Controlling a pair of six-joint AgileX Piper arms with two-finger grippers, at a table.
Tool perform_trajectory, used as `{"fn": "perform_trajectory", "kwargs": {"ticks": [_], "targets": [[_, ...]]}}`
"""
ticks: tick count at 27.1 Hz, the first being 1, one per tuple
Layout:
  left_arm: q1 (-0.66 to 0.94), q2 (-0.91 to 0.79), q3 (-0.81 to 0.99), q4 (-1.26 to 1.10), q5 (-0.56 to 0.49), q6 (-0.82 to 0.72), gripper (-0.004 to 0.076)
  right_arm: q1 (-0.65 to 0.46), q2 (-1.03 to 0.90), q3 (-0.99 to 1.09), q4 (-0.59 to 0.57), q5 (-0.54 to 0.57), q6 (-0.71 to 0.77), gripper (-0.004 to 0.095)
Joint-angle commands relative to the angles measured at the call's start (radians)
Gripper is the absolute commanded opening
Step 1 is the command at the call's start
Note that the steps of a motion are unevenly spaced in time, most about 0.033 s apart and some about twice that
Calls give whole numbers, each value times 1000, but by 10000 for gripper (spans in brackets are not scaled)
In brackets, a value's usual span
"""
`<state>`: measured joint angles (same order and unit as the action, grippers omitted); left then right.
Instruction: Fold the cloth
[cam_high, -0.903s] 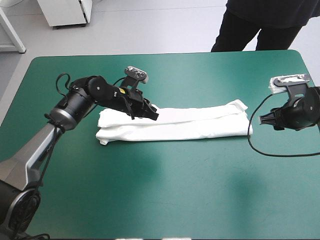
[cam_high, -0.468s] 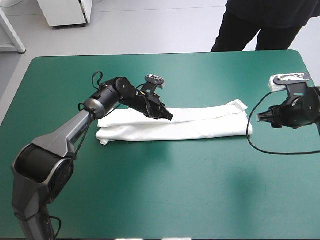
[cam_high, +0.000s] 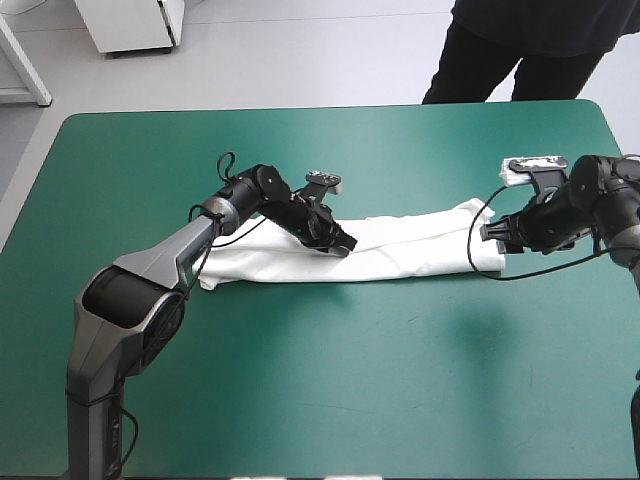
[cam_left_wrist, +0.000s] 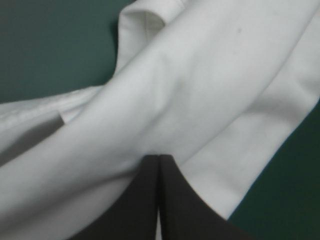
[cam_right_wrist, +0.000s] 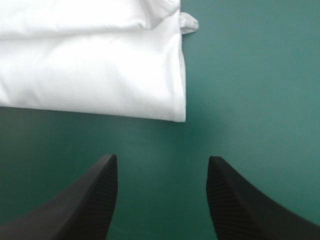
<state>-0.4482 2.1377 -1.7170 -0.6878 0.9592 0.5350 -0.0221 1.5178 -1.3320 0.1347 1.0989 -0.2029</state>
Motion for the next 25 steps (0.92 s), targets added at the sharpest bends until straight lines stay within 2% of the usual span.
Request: {"fn": "perform_trajectory", "kwargs": {"ticks": [1, 7, 11, 18, 25], "targets": [[-14, -39, -26, -37, 11, -1, -22, -34, -2, -60, 105, -30, -41, 516], [-41, -39, -27, -24, 15, -1, -22, -106, 78, -95, 216, -15, -77, 519], [-60, -39, -27, -24, 20, -4, -22, -140, 158, -97, 249, -1, -107, 557], [-70, -39, -27, 1, 27, -5, -22, -151, 263, -122, 318, -17, -173, 561], [-70, -39, -27, 7, 27, -8, -22, -151, 428, -277, 384, 14, -171, 560]]}}
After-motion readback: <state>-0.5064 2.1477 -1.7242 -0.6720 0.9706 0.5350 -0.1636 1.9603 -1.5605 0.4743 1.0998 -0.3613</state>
